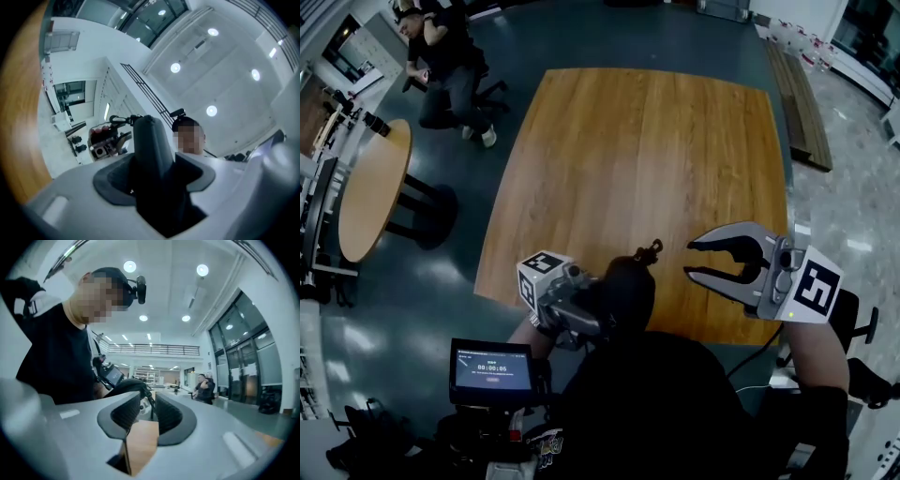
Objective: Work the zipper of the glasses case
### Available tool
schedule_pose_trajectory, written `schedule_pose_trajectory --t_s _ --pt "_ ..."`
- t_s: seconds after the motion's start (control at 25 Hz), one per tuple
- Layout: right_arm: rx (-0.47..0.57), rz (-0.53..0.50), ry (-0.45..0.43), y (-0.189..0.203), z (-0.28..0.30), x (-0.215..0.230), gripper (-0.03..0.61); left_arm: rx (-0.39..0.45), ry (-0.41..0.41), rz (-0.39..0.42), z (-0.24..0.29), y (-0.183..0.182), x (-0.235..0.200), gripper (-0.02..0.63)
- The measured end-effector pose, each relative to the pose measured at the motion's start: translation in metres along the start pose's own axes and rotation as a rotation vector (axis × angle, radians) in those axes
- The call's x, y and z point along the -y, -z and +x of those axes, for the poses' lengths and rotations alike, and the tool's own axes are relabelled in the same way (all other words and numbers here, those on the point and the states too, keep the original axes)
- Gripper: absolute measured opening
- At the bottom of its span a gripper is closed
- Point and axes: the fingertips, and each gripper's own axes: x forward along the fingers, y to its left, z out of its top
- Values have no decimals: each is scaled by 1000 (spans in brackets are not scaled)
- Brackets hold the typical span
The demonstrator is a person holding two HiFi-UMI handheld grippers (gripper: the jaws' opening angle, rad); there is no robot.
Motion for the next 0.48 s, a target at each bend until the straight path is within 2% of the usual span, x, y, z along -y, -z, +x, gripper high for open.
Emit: schedule_pose_trajectory --t_s 0.08,0.16,0.36,0.48 --pt "-32 -5 -121 -6 13 -11 107 -80 35 -61 2 4 8 265" --pt "-82 -32 -195 -9 22 -20 110 -143 63 -127 5 7 16 265" --pt "-162 -120 -257 -24 20 -25 95 -254 52 -222 13 18 19 265" --pt "-254 -303 -290 -18 24 -31 56 -263 74 -261 14 22 23 265"
